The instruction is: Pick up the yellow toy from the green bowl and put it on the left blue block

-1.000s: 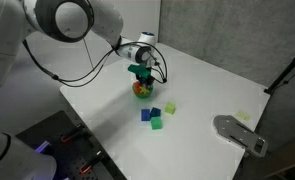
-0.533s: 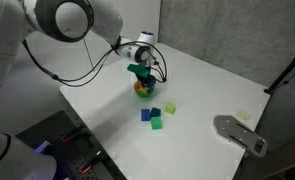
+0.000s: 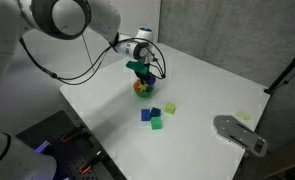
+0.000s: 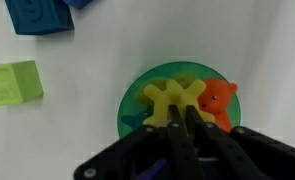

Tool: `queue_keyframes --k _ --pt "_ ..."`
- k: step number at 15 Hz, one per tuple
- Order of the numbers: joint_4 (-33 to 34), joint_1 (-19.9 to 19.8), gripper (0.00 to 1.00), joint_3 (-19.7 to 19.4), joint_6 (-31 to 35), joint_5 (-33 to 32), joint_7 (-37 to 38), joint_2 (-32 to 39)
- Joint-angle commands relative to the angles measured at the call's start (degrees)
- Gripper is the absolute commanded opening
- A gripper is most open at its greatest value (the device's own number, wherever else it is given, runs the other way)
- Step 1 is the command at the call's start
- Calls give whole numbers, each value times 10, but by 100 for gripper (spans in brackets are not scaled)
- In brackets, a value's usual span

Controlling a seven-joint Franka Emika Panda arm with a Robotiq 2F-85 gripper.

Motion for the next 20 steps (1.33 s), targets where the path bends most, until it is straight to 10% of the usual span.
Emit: queue_keyframes --k 1,20 --pt "-25 5 4 0 -3 -9 -2 -43" --pt "-87 -88 4 -37 -99 11 -33 -115"
